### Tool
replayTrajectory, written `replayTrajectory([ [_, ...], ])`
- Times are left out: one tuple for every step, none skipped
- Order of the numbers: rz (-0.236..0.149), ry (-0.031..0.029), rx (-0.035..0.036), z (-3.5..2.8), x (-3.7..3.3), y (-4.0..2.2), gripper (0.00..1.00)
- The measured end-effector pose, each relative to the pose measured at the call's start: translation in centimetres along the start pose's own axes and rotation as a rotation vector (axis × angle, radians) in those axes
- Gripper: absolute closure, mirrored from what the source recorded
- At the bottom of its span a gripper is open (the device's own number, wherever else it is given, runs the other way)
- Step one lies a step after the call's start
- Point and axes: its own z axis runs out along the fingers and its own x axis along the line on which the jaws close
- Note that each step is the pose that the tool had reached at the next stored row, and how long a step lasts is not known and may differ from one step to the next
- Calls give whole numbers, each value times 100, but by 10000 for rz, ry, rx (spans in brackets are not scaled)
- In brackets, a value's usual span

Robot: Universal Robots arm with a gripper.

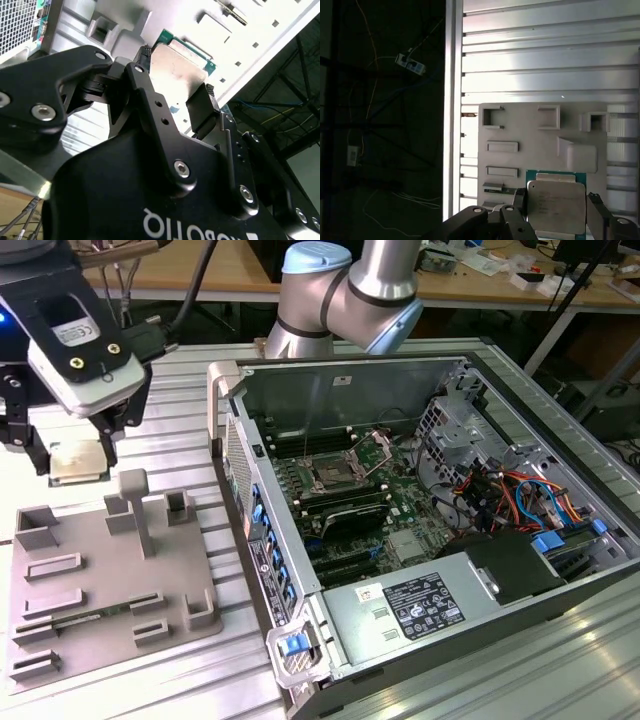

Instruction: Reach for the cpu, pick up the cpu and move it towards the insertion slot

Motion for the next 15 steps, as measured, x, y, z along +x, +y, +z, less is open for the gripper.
replayTrajectory([
  [2, -1, 6, 1, -29, 2, 45],
  [4, -1, 11, 2, -56, 4, 45],
  [6, -1, 18, 2, -89, 7, 45],
  [8, 0, 25, 2, -113, 10, 45],
  [11, 0, 35, 4, -161, 18, 45],
  [12, -1, 42, 4, -192, 25, 45],
  [13, -1, 47, 5, -218, 32, 45],
  [14, 1, 58, 5, -256, 47, 45],
  [15, 1, 63, 6, -277, 59, 45],
  [17, 0, 69, 6, -295, 70, 45],
  [16, 0, 79, 7, -314, 86, 45],
  [14, 1, 86, 7, -328, 96, 45],
  [12, 2, 93, 7, -344, 108, 45],
  [15, 3, 99, 7, -357, 121, 45],
  [16, 1, 107, 8, -370, 137, 45],
])
